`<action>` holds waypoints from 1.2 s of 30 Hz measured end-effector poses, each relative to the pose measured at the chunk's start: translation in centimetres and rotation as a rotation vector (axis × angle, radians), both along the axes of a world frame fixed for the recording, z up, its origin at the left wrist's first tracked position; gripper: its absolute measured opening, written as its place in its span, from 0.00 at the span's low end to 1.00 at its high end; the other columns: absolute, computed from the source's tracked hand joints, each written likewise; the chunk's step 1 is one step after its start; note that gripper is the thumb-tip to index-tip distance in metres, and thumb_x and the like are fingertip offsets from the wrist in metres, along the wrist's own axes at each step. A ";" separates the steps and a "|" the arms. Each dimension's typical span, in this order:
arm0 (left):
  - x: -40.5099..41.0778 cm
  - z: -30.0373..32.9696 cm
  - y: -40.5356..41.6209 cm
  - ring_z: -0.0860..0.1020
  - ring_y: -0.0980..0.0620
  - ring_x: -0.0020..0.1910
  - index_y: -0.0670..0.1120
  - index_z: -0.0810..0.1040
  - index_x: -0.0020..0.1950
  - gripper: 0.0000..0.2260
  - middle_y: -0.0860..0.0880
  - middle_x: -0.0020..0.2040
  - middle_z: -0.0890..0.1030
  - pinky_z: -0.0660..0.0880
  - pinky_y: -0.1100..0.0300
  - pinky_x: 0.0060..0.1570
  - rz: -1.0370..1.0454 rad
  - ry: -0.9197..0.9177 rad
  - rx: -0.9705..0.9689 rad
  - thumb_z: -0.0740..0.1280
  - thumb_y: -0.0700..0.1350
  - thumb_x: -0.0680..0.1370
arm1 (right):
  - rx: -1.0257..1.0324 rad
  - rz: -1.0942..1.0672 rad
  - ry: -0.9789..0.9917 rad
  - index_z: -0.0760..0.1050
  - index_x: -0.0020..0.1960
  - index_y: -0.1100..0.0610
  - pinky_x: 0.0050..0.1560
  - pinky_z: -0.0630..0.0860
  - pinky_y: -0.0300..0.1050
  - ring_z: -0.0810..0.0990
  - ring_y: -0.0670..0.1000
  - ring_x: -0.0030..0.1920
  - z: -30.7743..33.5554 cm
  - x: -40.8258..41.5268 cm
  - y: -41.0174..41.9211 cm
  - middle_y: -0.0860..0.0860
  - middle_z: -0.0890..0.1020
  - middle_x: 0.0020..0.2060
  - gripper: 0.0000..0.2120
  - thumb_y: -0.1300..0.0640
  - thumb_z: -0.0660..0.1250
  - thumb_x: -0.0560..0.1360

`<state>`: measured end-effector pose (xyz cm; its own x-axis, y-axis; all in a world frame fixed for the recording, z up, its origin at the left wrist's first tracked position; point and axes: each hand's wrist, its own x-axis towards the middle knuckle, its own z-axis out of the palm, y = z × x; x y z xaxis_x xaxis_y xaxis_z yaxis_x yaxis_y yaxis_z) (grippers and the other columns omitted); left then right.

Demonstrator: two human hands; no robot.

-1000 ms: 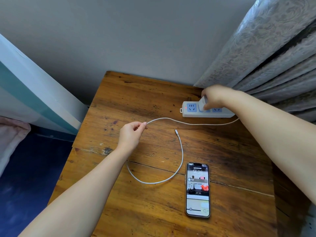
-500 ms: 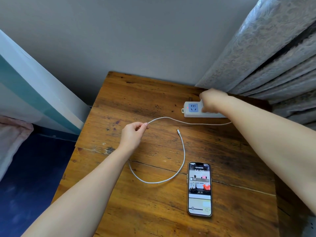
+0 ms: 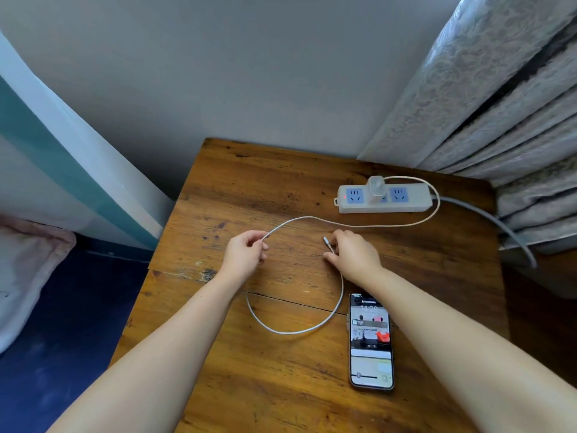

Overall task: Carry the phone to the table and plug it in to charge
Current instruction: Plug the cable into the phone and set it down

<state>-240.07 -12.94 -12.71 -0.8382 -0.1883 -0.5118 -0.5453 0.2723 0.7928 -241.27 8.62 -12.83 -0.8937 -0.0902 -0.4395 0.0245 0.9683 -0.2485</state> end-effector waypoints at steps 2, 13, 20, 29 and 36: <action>0.3 -0.2 -0.4 0.75 0.53 0.31 0.43 0.78 0.55 0.13 0.49 0.37 0.78 0.76 0.57 0.38 -0.014 -0.004 -0.016 0.58 0.34 0.77 | -0.053 -0.079 -0.006 0.75 0.53 0.56 0.48 0.75 0.49 0.78 0.56 0.53 -0.4 0.2 -0.6 0.55 0.80 0.53 0.10 0.52 0.63 0.76; 5.2 2.3 3.7 0.71 0.41 0.59 0.44 0.72 0.62 0.14 0.41 0.58 0.74 0.68 0.47 0.57 -0.327 0.232 -0.691 0.62 0.43 0.77 | -0.905 -0.616 0.038 0.70 0.45 0.54 0.30 0.77 0.35 0.79 0.45 0.36 10.1 -1.3 4.7 0.50 0.82 0.39 0.05 0.61 0.62 0.78; 13.5 4.6 10.3 0.71 0.49 0.36 0.46 0.72 0.42 0.07 0.48 0.37 0.74 0.62 0.59 0.39 -0.524 0.729 -0.605 0.59 0.48 0.76 | -1.032 -0.914 0.086 0.72 0.54 0.59 0.35 0.82 0.40 0.82 0.47 0.39 10.8 0.9 6.6 0.55 0.82 0.44 0.06 0.63 0.62 0.78; 15.4 -1.1 20.3 0.64 0.43 0.68 0.50 0.38 0.75 0.48 0.41 0.71 0.61 0.72 0.50 0.58 -0.454 -0.240 -0.641 0.64 0.67 0.69 | -1.167 -1.082 0.064 0.74 0.55 0.60 0.38 0.84 0.42 0.85 0.52 0.45 9.2 4.2 7.5 0.56 0.83 0.45 0.08 0.64 0.64 0.77; 13.7 -2.1 21.1 0.64 0.43 0.67 0.52 0.34 0.73 0.59 0.41 0.70 0.63 0.71 0.49 0.58 -0.484 -0.288 -0.700 0.76 0.61 0.61 | -1.152 -1.030 0.082 0.75 0.54 0.59 0.42 0.84 0.46 0.84 0.53 0.47 9.0 5.2 8.1 0.57 0.83 0.47 0.07 0.63 0.64 0.77</action>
<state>-226.36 8.11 -14.86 -0.7636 -0.1962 -0.6152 -0.3977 0.8935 0.2087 -236.09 16.71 -3.83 -0.7970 0.3150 -0.5153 0.4875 -0.1681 -0.8568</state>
